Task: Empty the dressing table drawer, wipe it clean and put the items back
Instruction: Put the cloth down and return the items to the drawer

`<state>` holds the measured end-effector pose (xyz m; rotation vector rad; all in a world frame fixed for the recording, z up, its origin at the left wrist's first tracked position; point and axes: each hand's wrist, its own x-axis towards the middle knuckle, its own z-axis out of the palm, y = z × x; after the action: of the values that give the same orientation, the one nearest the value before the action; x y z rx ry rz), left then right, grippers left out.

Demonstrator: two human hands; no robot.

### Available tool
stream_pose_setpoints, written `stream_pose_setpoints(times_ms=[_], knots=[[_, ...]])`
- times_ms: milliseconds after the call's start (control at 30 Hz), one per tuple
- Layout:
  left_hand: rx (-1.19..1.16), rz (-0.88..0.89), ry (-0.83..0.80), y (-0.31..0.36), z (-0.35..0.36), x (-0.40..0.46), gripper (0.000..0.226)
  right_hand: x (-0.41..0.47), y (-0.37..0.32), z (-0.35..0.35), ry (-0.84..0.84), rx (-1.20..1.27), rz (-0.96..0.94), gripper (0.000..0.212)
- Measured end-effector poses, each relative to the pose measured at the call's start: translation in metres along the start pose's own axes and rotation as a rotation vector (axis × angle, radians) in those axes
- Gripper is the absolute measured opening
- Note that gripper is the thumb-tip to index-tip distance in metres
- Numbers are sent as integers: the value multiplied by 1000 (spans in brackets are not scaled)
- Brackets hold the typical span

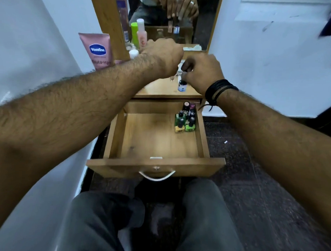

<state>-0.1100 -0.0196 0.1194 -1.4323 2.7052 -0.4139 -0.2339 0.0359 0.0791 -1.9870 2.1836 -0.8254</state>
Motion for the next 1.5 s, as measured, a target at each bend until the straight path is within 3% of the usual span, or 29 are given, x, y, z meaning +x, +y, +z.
stream_pose_setpoints(times_ms=[233,467,833,1500], knots=[[-257,107,-104,36,32,-62,26,-80,17,13,-183,-28,62,11],[-251,109,-188,70,83,-98,26,-112,45,47,-279,-146,104,13],[-231,91,-161,88,134,-97,22,-111,68,76,-253,-282,88,12],[-275,50,-156,85,145,-99,32,-114,72,83,-222,-274,57,12]])
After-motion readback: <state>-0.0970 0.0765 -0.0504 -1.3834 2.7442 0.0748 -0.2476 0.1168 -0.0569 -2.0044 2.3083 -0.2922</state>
